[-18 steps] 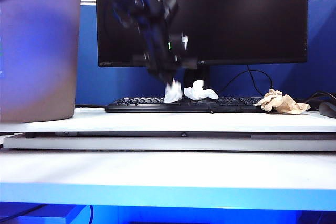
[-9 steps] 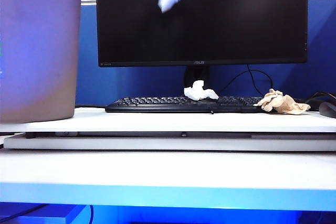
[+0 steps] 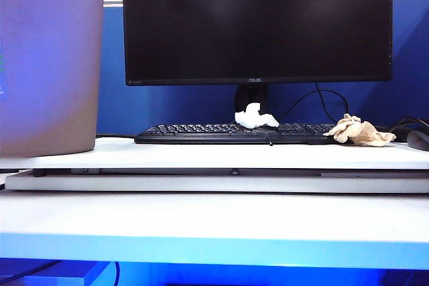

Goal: Pick up all paper balls from the table and place them in the pink trash can.

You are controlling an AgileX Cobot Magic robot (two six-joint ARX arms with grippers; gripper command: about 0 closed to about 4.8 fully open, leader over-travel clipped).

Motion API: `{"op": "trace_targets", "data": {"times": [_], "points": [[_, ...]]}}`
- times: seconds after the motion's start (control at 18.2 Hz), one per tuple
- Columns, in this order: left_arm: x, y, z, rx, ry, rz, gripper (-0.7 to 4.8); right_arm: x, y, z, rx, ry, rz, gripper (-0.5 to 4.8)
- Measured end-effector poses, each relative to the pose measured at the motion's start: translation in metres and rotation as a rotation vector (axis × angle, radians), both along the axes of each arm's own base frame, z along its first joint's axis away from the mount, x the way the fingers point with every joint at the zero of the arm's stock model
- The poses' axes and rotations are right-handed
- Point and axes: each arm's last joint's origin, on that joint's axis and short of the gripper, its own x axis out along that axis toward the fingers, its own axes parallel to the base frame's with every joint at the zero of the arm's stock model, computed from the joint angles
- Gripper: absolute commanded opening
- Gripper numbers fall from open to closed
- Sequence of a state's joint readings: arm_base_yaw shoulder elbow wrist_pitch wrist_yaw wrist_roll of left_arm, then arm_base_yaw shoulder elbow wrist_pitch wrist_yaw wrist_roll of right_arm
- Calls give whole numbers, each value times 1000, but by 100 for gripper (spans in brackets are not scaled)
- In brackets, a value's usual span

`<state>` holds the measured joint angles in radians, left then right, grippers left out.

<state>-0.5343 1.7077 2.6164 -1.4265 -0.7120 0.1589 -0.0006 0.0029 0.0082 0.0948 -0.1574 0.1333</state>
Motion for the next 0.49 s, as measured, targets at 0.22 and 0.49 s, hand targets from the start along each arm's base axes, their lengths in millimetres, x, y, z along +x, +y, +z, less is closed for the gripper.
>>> {"op": "trace_targets", "data": {"times": [0.22, 0.49], "points": [[36, 28, -13, -121, 96, -27, 36, 0, 0, 2, 0, -23, 0, -4], [50, 23, -22, -136, 129, -22, 177, 0, 0, 2, 0, -24, 1, -4]]}}
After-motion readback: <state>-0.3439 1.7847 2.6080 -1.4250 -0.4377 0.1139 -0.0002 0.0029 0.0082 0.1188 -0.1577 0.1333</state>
